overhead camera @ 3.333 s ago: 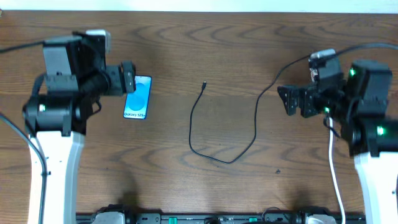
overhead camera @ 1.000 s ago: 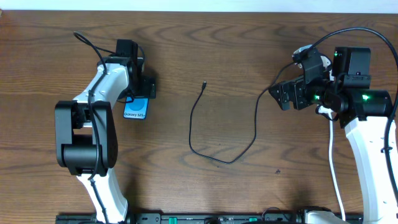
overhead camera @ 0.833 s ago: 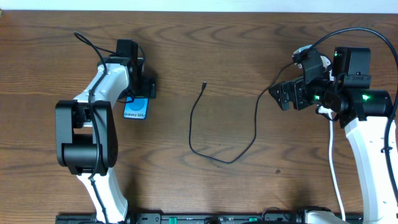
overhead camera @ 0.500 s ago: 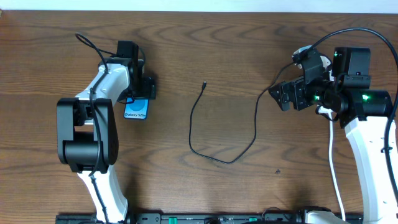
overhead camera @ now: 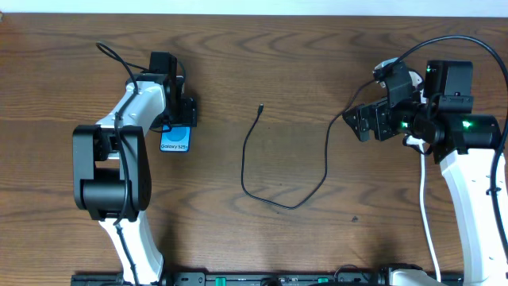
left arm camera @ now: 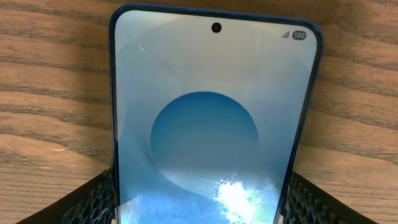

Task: Plug charger to phone and switch on socket
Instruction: 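Close left gripper on the phone's top edge and tilt it up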

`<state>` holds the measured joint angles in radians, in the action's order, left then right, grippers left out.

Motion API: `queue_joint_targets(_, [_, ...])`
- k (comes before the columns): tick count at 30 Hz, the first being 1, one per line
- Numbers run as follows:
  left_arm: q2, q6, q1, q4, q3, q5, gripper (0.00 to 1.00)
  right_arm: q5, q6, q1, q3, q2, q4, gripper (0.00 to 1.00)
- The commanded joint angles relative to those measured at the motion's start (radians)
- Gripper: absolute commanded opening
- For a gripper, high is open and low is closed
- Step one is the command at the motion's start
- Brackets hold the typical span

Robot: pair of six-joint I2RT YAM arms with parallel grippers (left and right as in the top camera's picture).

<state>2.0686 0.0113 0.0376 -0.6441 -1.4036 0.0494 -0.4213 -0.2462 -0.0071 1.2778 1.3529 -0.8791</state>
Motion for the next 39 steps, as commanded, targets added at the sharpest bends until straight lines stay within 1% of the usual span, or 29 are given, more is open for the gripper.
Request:
queue_joint_targets(1, [-0.001,0.014,0.003,-0.01,-0.01,-0.009,0.77,0.001,0.006,0.009,0.022,0.007,-0.003,0.97])
queue_joint_targets(10, [-0.094,0.073,0.003,-0.024,-0.014,-0.009,0.77,0.001,0.006,0.009,0.022,0.007,-0.003,0.97])
queue_joint_targets(15, [-0.116,0.081,0.003,-0.037,-0.014,-0.009,0.77,0.001,0.006,0.009,0.022,0.007,-0.003,0.97])
queue_joint_targets(28, [-0.113,0.1,0.003,-0.069,-0.01,-0.005,0.77,0.0,0.006,0.009,0.022,0.007,-0.003,0.97])
queue_joint_targets(39, [-0.033,0.1,0.003,-0.019,0.061,-0.005,0.77,0.0,0.006,0.009,0.022,0.007,-0.005,0.97])
